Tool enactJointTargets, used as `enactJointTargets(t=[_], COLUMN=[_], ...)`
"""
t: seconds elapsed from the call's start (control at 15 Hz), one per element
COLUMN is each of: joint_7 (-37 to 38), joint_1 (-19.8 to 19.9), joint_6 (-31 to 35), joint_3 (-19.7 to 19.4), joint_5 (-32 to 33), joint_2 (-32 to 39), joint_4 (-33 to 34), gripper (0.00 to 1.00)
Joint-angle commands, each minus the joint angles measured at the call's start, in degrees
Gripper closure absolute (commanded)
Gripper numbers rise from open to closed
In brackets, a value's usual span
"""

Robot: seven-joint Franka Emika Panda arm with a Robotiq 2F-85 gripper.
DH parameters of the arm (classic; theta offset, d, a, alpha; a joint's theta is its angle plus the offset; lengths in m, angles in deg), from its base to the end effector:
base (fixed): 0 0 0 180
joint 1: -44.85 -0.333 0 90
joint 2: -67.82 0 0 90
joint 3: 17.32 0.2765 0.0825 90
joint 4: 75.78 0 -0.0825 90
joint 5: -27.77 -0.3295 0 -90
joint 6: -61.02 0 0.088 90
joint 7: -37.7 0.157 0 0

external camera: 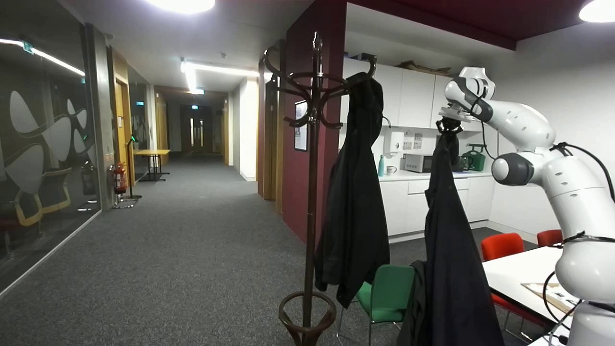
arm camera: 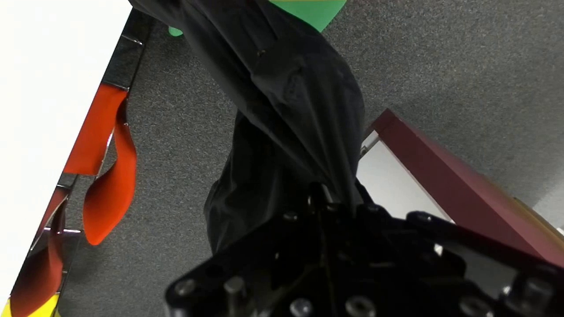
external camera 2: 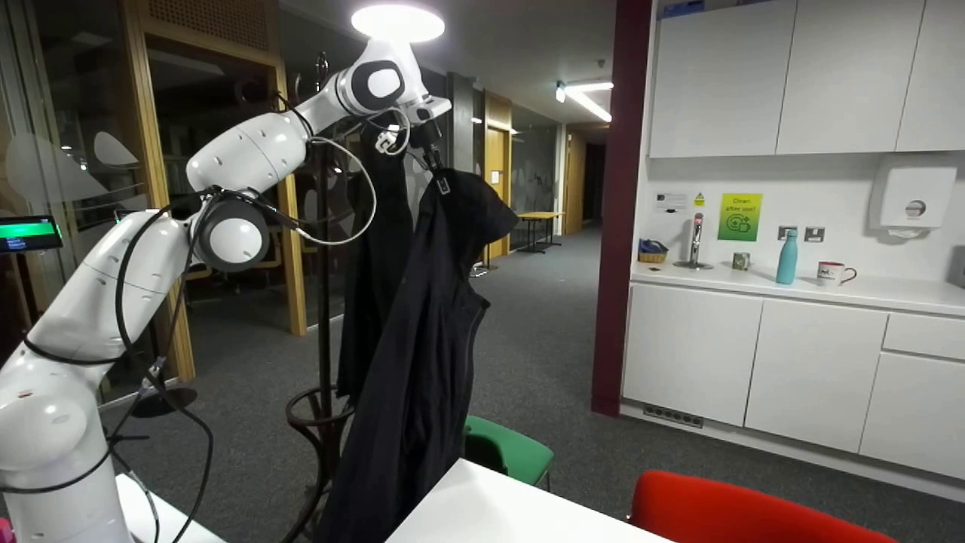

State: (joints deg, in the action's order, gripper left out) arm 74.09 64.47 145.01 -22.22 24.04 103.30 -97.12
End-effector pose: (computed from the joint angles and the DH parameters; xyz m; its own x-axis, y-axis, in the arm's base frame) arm 0.5675 -0.2186 0.6606 0.4470 -0.8165 0.3654 -0.7861 -0.5535 -0.2753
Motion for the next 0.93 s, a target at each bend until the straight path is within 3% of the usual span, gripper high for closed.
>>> enactJointTargets(t=[0.0,0.6,0.87], joint_7=[2.1,4.6,4.1], joint_1=[0.8,1.2,-0.1], joint_6=[3.8,21.2,25.5], joint_3=[-0.5,-0.7,-1.0], joint_5=[-0.6,-0.4,0.4], joint_2=[0.9,6.0,8.4], joint_4=[1.2,1.8,0.9], gripper=[0.99,0.99,0.99])
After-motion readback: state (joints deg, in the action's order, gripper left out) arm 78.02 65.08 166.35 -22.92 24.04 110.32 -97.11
